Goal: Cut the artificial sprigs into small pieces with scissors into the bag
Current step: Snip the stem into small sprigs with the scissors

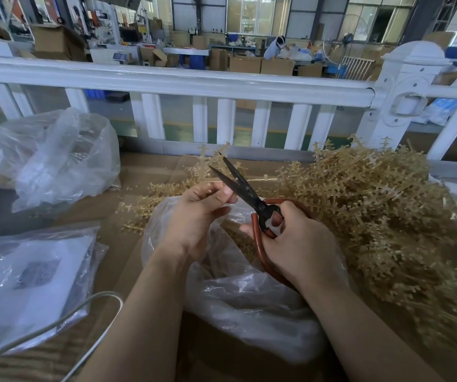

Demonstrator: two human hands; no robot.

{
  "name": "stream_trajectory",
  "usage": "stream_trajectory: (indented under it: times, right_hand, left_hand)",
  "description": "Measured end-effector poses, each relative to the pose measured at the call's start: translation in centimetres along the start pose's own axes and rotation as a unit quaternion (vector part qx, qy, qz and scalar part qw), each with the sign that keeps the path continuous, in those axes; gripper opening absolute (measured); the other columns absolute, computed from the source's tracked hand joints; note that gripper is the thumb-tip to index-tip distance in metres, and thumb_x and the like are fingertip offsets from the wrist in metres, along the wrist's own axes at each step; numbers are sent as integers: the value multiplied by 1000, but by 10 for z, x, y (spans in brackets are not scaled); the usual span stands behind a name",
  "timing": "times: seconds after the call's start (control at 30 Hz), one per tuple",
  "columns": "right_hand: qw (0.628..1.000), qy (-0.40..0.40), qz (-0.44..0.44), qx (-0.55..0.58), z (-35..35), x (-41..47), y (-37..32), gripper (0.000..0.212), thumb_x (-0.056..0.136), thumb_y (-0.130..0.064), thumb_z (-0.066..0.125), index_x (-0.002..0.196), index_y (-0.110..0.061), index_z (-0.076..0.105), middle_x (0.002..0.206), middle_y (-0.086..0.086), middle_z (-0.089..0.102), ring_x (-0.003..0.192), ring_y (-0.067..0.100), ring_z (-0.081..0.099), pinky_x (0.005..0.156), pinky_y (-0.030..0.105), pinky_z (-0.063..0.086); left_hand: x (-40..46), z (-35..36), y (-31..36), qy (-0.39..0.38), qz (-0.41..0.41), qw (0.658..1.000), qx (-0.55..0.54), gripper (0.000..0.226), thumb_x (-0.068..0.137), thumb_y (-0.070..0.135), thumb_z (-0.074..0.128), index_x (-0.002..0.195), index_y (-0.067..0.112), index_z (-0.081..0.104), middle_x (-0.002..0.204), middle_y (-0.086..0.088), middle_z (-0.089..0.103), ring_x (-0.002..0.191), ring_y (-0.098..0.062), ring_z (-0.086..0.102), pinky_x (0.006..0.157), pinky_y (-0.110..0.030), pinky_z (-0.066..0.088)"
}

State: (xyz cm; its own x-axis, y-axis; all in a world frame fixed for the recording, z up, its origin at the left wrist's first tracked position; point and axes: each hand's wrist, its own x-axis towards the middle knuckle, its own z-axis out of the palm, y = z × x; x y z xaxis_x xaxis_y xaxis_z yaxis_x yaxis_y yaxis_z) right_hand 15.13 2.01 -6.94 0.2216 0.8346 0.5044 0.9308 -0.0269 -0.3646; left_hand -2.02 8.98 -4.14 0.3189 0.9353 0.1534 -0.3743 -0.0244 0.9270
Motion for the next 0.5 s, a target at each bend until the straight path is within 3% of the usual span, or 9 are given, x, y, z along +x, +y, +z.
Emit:
stream_trajectory:
  times: [0.23,0.37,0.5]
  right_hand:
    - [1000,-12,10,-1,-7,0,-6,58,80,-86,47,80,-28,45,70,-12,59,62,13,63,61,36,57]
    - [1000,-6,4,-22,-10,0,-9,50,88,-75,53,81,-26,45,70,-15,56,61,10,57,56,26,45]
    - [1000,-17,7,-18,-12,0,-11,53,86,-79,50,81,-26,45,69,-14,55,63,12,59,60,30,51]
  left_hand:
    - [0,-1,0,-1,1,1000,9,10,75,24,68,78,16,63,77,1,66,78,-10,62,85,-30,45]
    - [-2,-2,3,-15,-12,1000,2,13,76,21,73,79,14,63,80,-2,67,83,-13,63,87,-33,46]
    - [0,-4,7,-10,-36,997,-73,27,74,17,71,98,11,60,90,-3,69,85,-16,67,86,-32,53]
